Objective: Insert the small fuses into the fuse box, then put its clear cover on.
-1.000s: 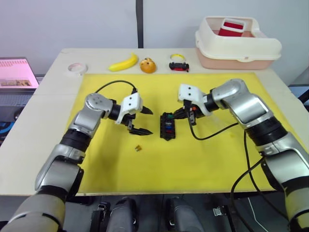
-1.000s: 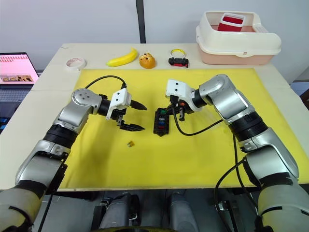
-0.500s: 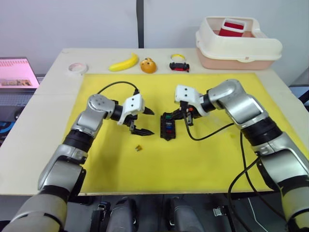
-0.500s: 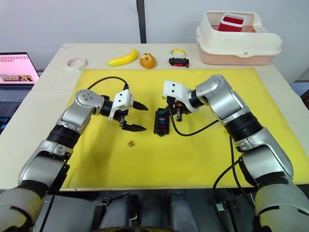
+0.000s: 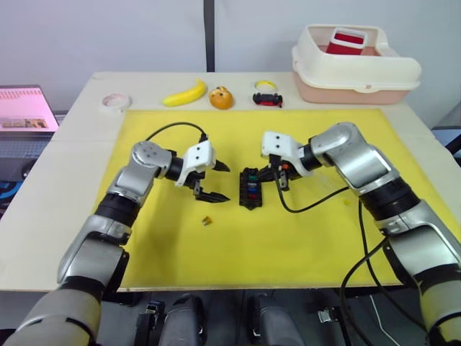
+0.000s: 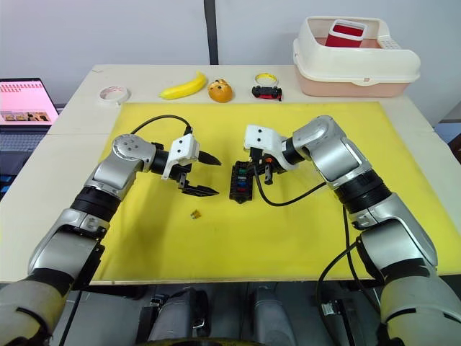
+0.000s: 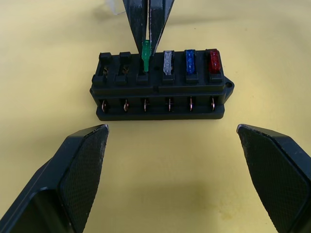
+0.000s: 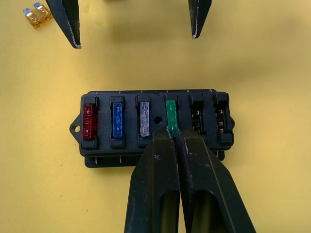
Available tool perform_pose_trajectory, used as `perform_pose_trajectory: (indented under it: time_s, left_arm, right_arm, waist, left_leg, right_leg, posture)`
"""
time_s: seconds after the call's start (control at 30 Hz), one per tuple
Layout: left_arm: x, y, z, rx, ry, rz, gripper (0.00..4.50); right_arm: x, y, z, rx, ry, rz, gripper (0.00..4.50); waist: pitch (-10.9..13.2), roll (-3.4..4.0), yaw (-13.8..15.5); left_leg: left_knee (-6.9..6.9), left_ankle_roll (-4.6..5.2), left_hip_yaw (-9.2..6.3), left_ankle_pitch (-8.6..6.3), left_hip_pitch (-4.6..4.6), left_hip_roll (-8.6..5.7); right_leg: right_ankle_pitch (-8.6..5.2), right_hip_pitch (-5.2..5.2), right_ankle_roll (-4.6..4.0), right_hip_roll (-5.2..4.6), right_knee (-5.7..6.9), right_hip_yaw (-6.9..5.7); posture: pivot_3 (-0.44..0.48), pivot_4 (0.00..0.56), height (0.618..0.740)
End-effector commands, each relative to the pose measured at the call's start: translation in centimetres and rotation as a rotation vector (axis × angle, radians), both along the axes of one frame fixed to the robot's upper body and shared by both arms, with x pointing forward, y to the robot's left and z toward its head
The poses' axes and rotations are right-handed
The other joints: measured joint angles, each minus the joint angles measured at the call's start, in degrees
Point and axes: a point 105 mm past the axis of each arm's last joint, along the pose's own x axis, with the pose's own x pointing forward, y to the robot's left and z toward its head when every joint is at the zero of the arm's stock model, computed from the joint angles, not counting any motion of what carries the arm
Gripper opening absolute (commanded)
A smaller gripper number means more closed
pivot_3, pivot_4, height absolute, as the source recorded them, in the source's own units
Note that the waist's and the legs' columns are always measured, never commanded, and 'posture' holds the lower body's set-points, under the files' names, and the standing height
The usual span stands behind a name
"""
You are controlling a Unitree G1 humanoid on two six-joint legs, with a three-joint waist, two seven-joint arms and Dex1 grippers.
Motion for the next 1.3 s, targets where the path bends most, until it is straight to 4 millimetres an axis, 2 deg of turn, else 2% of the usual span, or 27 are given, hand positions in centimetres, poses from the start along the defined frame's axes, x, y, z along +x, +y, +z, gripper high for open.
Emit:
perform_pose_trajectory:
  time_s: [0.03, 0.6, 1.3]
  left_arm:
    - [0.2, -0.3, 1.5, -0.021, -0.051, -0.005, 4.44]
    - [-0.2, -0.7, 1.7, -0.027, -0.056, -0.01, 4.44]
    - [-0.3, -0.6, 1.8, -0.022, -0.054, -0.012, 4.44]
  right_arm:
    - [0.4, 0.2, 1.0, 0.019, -0.036, 0.001, 0.0]
    - [0.8, -0.3, -0.3, -0.051, -0.012, -0.024, 0.0]
    - [0.8, 0.2, 0.0, -0.043, -0.001, -0.031, 0.0]
  waist:
    - [0.0, 0.0, 0.0]
    - [0.0, 0.0, 0.0]
    - [0.0, 0.01, 0.0]
  left_leg:
    - [0.0, 0.0, 0.0, 0.0, 0.0, 0.0]
    - [0.01, -0.01, 0.0, 0.01, 0.03, 0.0]
    - [0.02, -0.02, 0.0, 0.01, 0.05, 0.0]
  right_leg:
    - [0.0, 0.0, 0.0, 0.0, 0.0, 0.0]
    - [0.0, 0.03, 0.0, 0.0, 0.03, 0.0]
    - [0.0, 0.04, 0.0, 0.0, 0.04, 0.0]
  posture:
    - [0.0, 0.15, 0.739]
    - [0.0, 0.15, 0.739]
    - [0.0, 0.15, 0.739]
